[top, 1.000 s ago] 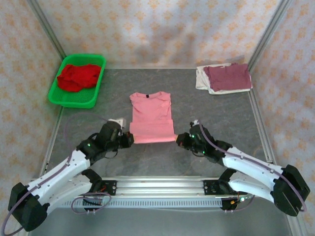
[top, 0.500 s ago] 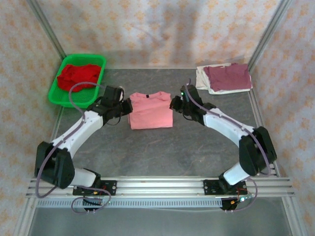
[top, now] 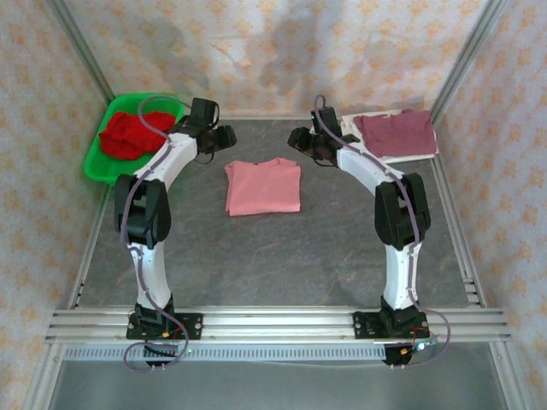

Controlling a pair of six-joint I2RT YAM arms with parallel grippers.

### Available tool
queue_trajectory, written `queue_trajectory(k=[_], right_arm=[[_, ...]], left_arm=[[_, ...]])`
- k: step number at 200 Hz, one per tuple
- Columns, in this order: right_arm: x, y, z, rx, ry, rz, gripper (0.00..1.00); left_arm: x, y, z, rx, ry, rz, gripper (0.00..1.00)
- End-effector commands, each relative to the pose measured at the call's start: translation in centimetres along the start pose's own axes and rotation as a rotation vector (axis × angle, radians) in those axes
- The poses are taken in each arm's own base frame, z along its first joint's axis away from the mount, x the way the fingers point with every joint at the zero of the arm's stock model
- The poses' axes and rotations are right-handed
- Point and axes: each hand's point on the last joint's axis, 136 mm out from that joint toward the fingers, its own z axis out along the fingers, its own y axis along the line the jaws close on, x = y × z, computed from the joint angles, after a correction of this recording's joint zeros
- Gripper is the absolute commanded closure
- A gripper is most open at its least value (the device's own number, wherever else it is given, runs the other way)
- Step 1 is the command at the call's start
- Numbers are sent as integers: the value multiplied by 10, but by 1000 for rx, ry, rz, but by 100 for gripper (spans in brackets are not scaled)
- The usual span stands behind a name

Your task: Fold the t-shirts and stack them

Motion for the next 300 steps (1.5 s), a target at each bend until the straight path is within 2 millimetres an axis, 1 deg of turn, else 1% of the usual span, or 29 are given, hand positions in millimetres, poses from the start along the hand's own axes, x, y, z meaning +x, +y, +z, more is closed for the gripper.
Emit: queue_trajectory(k=[1, 6, 8, 9, 12, 18, 32, 40, 54, 68, 81, 93, 102, 110, 125, 138, 155, 170, 181, 200, 216, 230, 253, 255, 259, 267, 276, 287, 300], right_arm=[[28, 8, -25, -18, 71, -42, 55], [38, 7, -30, -25, 78, -41, 58], [40, 7, -31, -28, 80, -41, 59], [46, 7, -33, -38, 82, -41, 61], [50, 7, -35, -46, 85, -41, 62], [59, 9, -38, -64, 91, -38, 65], [87, 18, -42, -129, 140, -29, 76], [100, 24, -41, -163, 174, -22, 81], [115, 33, -36, -228, 194, -8, 86], [129, 32, -25, -253, 223, 23, 89], [144, 27, -13, -262, 257, 53, 91], [160, 19, -1, -270, 279, 80, 91], [169, 9, 9, -259, 291, 96, 91], [177, 0, 16, -237, 302, 104, 92], [183, -13, 23, -196, 310, 101, 92], [183, -18, 23, -167, 310, 88, 92], [173, -13, 16, -159, 292, 64, 89], [157, -2, 6, -166, 261, 42, 81], [144, 2, -2, -158, 237, 41, 72], [118, -13, -10, -83, 179, 90, 64], [104, -30, -12, -29, 155, 113, 55], [100, -41, -10, 22, 163, 105, 51], [99, -49, -2, 63, 198, 84, 47], [99, -49, -2, 63, 200, 83, 46], [98, -49, 0, 64, 203, 83, 46], [99, -49, 4, 63, 211, 81, 45], [99, -50, 8, 65, 221, 80, 45], [100, -48, 12, 54, 236, 79, 44], [104, -48, 18, 47, 263, 82, 44]], left_arm=[[24, 9, -22, -64, 22, -6, 46], [36, 11, -22, -69, 25, -10, 46], [36, 8, -30, -61, 10, -8, 46], [37, 8, -32, -61, 6, -8, 46], [44, 6, -34, -59, 4, -5, 47], [56, 5, -38, -54, -1, 1, 48], [84, -7, -41, -8, -6, 26, 51], [97, -17, -41, 26, 4, 33, 53], [117, -33, -39, 84, 15, 54, 56], [135, -37, -32, 112, 31, 52, 57], [154, -27, -20, 99, 68, 21, 59], [171, -11, -9, 61, 94, 13, 60], [183, -2, -1, 46, 103, 9, 60], [191, 4, 5, 36, 112, 7, 60], [198, 11, 11, 12, 140, 3, 60], [195, 13, 7, -4, 133, 0, 60], [180, 7, -6, -1, 94, 6, 58], [165, 4, -15, -20, 69, 19, 57], [154, 2, -17, -30, 55, 31, 56], [137, 9, -15, -64, 42, 14, 54], [130, 13, -7, -71, 50, 2, 52], [130, 15, 2, -87, 58, 33, 53], [134, 14, 17, -98, 97, 53, 53], [133, 13, 17, -95, 96, 53, 53], [141, 18, 27, -109, 120, 55, 53], [144, 19, 32, -113, 131, 54, 54], [146, 19, 36, -111, 139, 50, 55], [149, 20, 41, -108, 153, 47, 61], [152, 20, 43, -109, 164, 45, 62]])
